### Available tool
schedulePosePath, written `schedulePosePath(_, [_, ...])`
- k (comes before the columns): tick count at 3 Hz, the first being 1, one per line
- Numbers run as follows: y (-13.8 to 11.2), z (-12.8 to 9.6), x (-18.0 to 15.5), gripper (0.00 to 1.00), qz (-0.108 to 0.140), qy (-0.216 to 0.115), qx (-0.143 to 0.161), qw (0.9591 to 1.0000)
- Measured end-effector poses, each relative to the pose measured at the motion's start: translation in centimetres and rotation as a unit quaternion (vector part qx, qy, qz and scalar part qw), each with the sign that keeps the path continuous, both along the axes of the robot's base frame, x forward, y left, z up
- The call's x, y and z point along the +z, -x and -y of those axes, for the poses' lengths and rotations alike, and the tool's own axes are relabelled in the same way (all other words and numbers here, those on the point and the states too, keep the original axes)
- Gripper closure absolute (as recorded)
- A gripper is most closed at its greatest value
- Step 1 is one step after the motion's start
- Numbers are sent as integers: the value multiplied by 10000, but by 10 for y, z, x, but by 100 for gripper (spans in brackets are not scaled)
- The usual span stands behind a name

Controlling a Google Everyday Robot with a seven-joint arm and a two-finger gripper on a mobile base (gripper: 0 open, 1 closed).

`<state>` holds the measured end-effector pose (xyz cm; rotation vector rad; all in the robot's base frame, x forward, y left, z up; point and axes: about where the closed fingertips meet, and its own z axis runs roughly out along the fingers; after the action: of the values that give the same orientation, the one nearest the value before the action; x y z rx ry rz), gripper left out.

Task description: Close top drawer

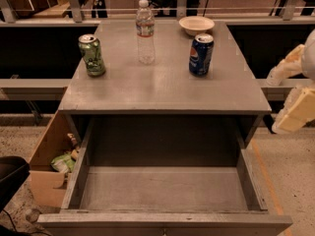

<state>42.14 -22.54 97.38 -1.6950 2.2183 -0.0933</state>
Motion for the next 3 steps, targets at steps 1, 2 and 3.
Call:
schedulePosePath(1, [38,18,-16,53,31,-206,-87,9997])
schedulePosePath(2, [92,42,-57,78,-89,-540,-332,9979])
schedulePosePath(3, [134,61,-109,98,-433,-759,-686,9938])
